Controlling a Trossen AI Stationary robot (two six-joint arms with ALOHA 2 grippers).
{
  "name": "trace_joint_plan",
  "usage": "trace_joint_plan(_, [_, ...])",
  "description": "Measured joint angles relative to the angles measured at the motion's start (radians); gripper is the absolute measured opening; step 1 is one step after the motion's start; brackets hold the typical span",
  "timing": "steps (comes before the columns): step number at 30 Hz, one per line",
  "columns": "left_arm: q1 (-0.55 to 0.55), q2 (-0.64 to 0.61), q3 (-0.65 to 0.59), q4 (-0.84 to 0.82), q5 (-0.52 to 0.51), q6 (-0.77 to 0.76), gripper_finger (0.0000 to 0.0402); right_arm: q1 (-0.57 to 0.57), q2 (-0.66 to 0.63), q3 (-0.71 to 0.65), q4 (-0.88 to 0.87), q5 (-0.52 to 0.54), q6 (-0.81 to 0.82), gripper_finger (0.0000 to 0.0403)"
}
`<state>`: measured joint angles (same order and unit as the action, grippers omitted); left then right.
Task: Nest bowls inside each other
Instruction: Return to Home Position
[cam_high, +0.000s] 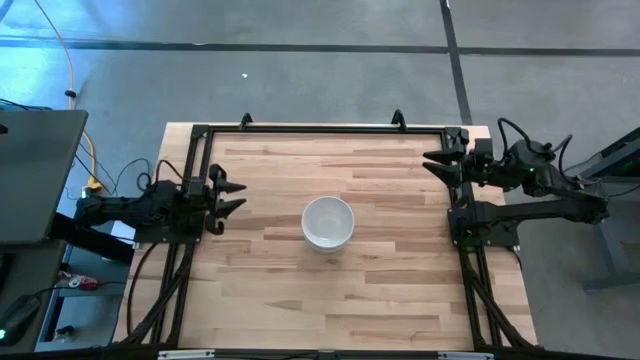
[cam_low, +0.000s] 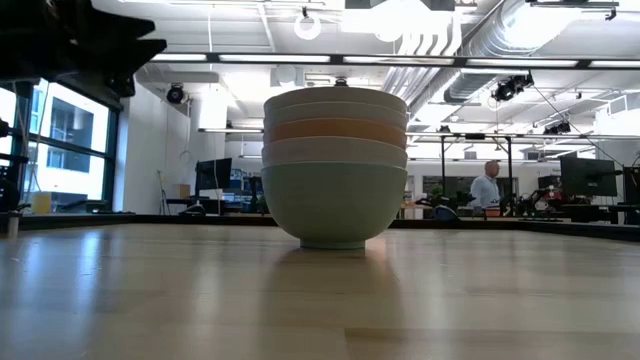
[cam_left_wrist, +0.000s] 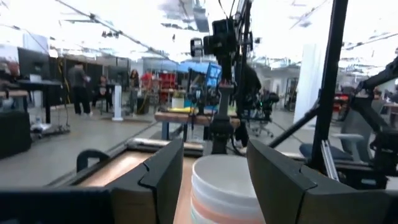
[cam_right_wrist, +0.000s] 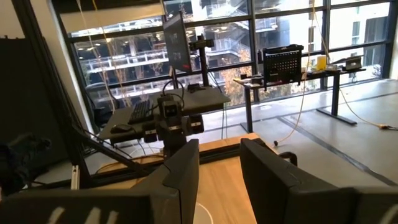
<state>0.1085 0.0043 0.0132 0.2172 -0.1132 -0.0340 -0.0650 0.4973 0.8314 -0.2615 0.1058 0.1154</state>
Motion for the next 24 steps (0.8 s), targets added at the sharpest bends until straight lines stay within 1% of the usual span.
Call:
trace_joint_plan(3, [0.0,0.0,0.0,0.029,-0.01,0.016,0.0165,0.0,0.0,0.0,0.0,-0.007,0.0,0.011])
trace_joint_plan(11, [0.0,0.0,0.0,0.009,-0.028,0.026,0.0165,0.0,0.0,0.0,0.0,-0.008,0.0,0.011])
trace_joint_plan(20, [0.0,0.0,0.0,-0.156,-0.059,0.022,0.0165,0.0,0.0,0.0,-0.003,-0.008,0.014,0.011])
trace_joint_plan(24, [0.0,0.004,-0.001,-0.185,-0.064,0.033,0.0165,0.0,0.0,0.0,-0.003,-0.008,0.025,0.011])
